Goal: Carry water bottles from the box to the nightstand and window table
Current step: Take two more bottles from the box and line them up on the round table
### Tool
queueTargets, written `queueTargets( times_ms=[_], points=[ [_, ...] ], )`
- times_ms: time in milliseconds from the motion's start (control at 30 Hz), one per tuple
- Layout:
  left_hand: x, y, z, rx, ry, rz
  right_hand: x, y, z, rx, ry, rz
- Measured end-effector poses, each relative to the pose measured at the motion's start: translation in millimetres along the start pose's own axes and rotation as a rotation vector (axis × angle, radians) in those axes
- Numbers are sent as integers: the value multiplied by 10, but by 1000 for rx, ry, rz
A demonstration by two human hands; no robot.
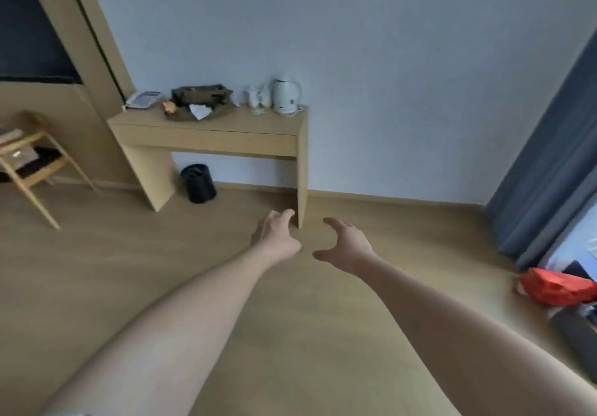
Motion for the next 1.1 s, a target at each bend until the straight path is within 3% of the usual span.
queueTargets(
  times_ms=[367,667,900,1100],
  points=[
    [1125,-731,-2287,418,-118,233,-1966,-1186,-2220,431,-34,-326],
    [1835,-1343,-3347,732,-251,360,-2847,-2156,-3704,719,52,-498],
    [2175,-1561,-4223,860,-268,374,-3576,-2322,-4712,860,72,-587],
    [2537,-1819,-5408,899,-248,411,-4506,-2282,-5611,912,91,-628]
  ],
)
Point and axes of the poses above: each hand's wrist, its own y-axis away from the middle knuckle, its own x-axis out of the back of the hand, z = x × y, the point moved 5 cm from there along -y, towards the middle knuckle, and after that the axes turned 14 degrees about z, right-handed, at the moved point
